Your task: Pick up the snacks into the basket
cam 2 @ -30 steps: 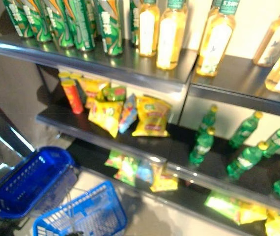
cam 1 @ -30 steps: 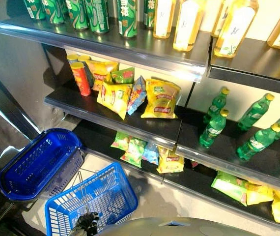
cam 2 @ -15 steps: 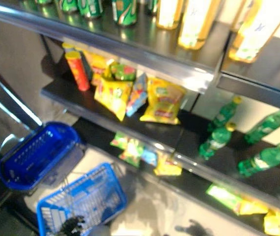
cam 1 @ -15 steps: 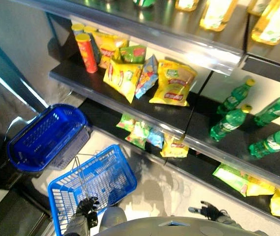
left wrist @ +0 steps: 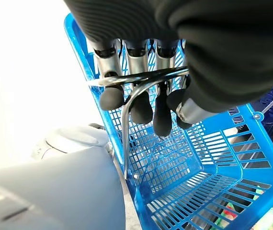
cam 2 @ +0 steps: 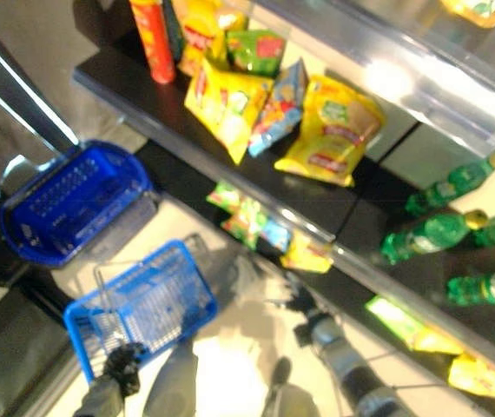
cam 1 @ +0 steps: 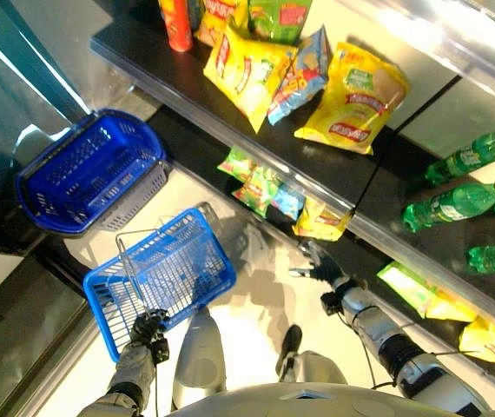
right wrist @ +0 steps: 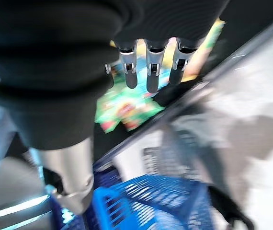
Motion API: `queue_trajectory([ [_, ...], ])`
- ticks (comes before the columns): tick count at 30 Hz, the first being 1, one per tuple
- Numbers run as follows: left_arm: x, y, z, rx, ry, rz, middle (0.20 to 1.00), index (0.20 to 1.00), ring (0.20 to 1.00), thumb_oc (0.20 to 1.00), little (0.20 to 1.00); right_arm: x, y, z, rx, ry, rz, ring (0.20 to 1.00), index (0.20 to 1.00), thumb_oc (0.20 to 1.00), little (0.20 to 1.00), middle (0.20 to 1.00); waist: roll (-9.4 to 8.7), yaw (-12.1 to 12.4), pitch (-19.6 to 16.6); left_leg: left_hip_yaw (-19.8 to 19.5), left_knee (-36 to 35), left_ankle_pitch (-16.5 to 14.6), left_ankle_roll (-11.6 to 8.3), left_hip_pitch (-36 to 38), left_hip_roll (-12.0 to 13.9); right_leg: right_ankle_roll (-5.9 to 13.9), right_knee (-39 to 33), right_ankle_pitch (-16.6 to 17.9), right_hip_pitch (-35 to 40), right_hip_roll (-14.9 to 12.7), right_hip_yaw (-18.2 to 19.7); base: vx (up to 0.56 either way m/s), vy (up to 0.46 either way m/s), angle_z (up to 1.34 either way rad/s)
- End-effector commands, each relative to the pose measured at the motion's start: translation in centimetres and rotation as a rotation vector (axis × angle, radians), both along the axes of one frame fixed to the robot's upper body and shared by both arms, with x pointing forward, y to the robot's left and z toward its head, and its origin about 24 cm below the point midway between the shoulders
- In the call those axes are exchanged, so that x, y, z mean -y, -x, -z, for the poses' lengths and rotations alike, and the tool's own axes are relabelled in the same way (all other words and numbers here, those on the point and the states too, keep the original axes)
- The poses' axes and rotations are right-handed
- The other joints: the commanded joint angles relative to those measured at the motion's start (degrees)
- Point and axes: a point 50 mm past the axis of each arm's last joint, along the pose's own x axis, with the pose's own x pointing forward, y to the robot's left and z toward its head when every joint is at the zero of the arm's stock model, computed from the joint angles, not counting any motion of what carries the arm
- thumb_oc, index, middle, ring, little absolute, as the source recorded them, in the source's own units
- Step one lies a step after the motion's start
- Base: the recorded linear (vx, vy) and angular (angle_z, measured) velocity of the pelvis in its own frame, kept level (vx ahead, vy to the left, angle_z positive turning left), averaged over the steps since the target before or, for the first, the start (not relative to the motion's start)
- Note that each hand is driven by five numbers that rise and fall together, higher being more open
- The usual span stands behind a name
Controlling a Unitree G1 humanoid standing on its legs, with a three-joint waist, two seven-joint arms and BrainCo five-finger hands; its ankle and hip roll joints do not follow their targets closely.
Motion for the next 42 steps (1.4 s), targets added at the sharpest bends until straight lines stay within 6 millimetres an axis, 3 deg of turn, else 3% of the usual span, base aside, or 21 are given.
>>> queue_trajectory([
  [1, 0.6, 0.6, 0.4, -0.01, -0.009, -0.005, 0.2, 0.2, 0.2, 0.2, 0.2, -0.4, -0.6, -2.2, 0.111, -0.067, -0.028, 1.0, 1.0, 1.0, 1.0, 1.0, -0.69, 0.6, 0.2, -0.3, 3.0, -2.4, 5.34, -1.0, -2.4, -0.23, 4.3, 6.1, -6.7, -1.6, -0.1, 0.0, 0.006, 0.06],
  [5, 0.8, -0.3, 0.1, 0.012, -0.024, -0.002, 0.2, 0.2, 0.2, 0.2, 0.2, -2.2, -1.7, -6.2, 0.281, -0.129, -0.127, 1.0, 1.0, 1.0, 1.0, 1.0, -0.92, 0.9, 1.5, -0.1, 2.3, -2.2, 5.36, -0.7, -2.3, -0.09, 4.4, 5.9, -6.6, -1.6, -0.7, 0.0, 0.001, 0.02],
  [6, 0.8, -0.3, 0.1, 0.012, -0.024, -0.002, 0.2, 0.2, 0.2, 0.2, 0.2, -2.2, -1.7, -6.2, 0.281, -0.128, -0.126, 1.0, 1.0, 1.0, 1.0, 1.0, -0.9, 0.9, 1.5, -0.1, 2.3, -2.2, 5.36, -0.7, -2.3, -0.09, 4.4, 5.9, -6.5, -1.6, -0.7, 0.0, 0.0, 0.0],
  [10, 0.7, -0.6, -0.1, 0.025, -0.041, -0.01, 0.2, 0.2, 0.2, 0.2, 0.2, -3.4, -1.8, -10.7, 0.469, -0.205, -0.219, 1.0, 1.0, 1.0, 1.0, 1.0, -0.86, 1.0, 2.6, -0.2, 2.0, -2.1, 5.21, -0.7, -2.4, -0.05, 4.2, 5.8, -6.3, -1.5, -1.2, 0.01, -0.005, 0.05],
  [12, 0.7, -0.7, -0.2, 0.029, -0.044, -0.007, 0.2, 0.2, 0.2, 0.2, 0.2, -3.4, -1.7, -11.4, 0.494, -0.216, -0.23, 1.0, 1.0, 1.0, 1.0, 1.0, -0.8, 1.1, 2.7, -0.2, 2.0, -2.1, 5.19, -0.7, -2.4, -0.05, 4.1, 5.8, -6.3, -1.5, -1.4, 0.01, -0.006, 0.07],
  [14, 0.8, -0.8, -0.3, 0.035, -0.047, -0.004, 0.2, 0.2, 0.2, 0.2, 0.2, -3.7, -1.5, -13.4, 0.576, -0.258, -0.252, 1.0, 1.0, 1.0, 1.0, 1.0, -0.59, 1.3, 2.9, -0.3, 1.8, -2.0, 5.13, -0.7, -2.4, 0.0, 3.9, 5.8, -6.2, -1.5, -1.6, 0.02, 0.0, 0.06],
  [15, 0.8, -1.0, -0.4, 0.042, -0.054, -0.005, 0.2, 0.2, 0.2, 0.2, 0.2, -4.0, -1.3, -15.3, 0.65, -0.331, -0.269, 1.0, 1.0, 1.0, 1.0, 1.0, -0.44, 1.4, 3.2, -0.4, 1.7, -1.9, 5.06, -0.9, -2.3, 0.07, 3.9, 5.7, -6.2, -1.5, -1.8, 0.01, -0.001, 0.07],
  [16, 0.8, -1.0, -0.4, 0.042, -0.054, -0.004, 0.2, 0.2, 0.2, 0.2, 0.2, -4.0, -1.3, -15.3, 0.65, -0.331, -0.269, 1.0, 1.0, 1.0, 1.0, 1.0, -0.43, 1.4, 3.2, -0.4, 1.7, -1.9, 5.06, -0.9, -2.3, 0.06, 3.9, 5.7, -6.2, -1.5, -1.8, 0.01, -0.004, 0.08],
  [18, 1.0, -1.3, -0.5, 0.057, -0.055, -0.005, 0.2, 0.2, 0.2, 0.2, 0.2, -4.4, -1.1, -17.8, 0.741, -0.42, -0.271, 1.0, 1.0, 1.0, 1.0, 1.0, -0.21, 1.7, 3.5, -0.6, 1.8, -1.9, 5.06, -1.2, -2.4, 0.11, 3.8, 5.7, -6.3, -1.5, -2.2, 0.01, -0.006, 0.04],
  [22, 1.2, -1.7, -0.7, 0.072, -0.057, -0.012, 0.2, 0.2, 0.2, 0.2, 0.2, -5.0, -1.3, -20.1, 0.832, -0.493, -0.246, 1.0, 1.0, 1.0, 1.0, 1.0, -0.03, 1.9, 3.8, -0.6, 1.7, -1.8, 5.14, -1.7, -2.6, 0.13, 3.7, 5.8, -6.6, -1.6, -2.3, 0.0, 0.007, 0.03],
  [23, 1.3, -1.9, -0.8, 0.076, -0.062, -0.014, 0.2, 0.2, 0.2, 0.2, 0.2, -5.4, -1.3, -21.7, 0.898, -0.527, -0.233, 1.0, 1.0, 1.0, 1.0, 1.0, 0.02, 2.1, 4.0, -0.6, 1.7, -1.8, 5.16, -2.0, -2.7, 0.17, 3.7, 5.9, -6.8, -1.6, -2.5, 0.0, 0.002, 0.06],
  [29, 1.8, -2.7, -1.3, 0.114, -0.077, -0.021, 0.2, 0.2, 0.2, 0.2, 0.2, -5.8, -1.5, -24.7, 1.037, -0.61, -0.123, 1.0, 1.0, 1.0, 1.0, 1.0, 0.43, 2.7, 4.8, -1.0, 2.3, -1.8, 5.4, -3.5, -3.3, 0.2, 3.9, 6.1, -7.6, -1.9, -2.8, 0.0, 0.001, 0.02],
  [31, 1.8, -2.8, -1.3, 0.117, -0.079, -0.023, 0.2, 0.2, 0.2, 0.2, 0.2, -5.9, -1.7, -24.9, 1.04, -0.628, -0.089, 1.0, 1.0, 1.0, 1.0, 1.0, 0.51, 2.8, 4.9, -1.0, 2.3, -1.8, 5.42, -3.7, -3.4, 0.19, 3.9, 6.1, -7.7, -1.9, -2.9, 0.0, 0.008, 0.03],
  [35, 2.0, -3.0, -1.4, 0.111, -0.098, -0.047, 0.2, 0.2, 0.2, 0.2, 0.2, -6.8, -2.3, -27.1, 1.105, -0.745, 0.065, 1.0, 1.0, 1.0, 1.0, 1.0, 1.01, 3.4, 5.9, -0.9, 2.6, -1.7, 5.64, -5.1, -3.7, 0.26, 4.0, 6.7, -8.6, -2.0, -3.0, -0.01, 0.024, 0.06],
  [42, 2.6, -3.6, -1.7, 0.127, -0.1, -0.045, 0.2, 0.2, 0.2, 0.2, 0.2, -7.5, -3.6, -30.0, 1.161, -0.803, 0.202, 1.0, 1.0, 1.0, 1.0, 1.0, 1.54, 4.5, 7.1, -1.4, 2.9, -1.5, 5.83, -6.9, -4.3, 0.2, 4.1, 6.9, -9.8, -2.2, -3.3, -0.01, 0.023, 0.06],
])
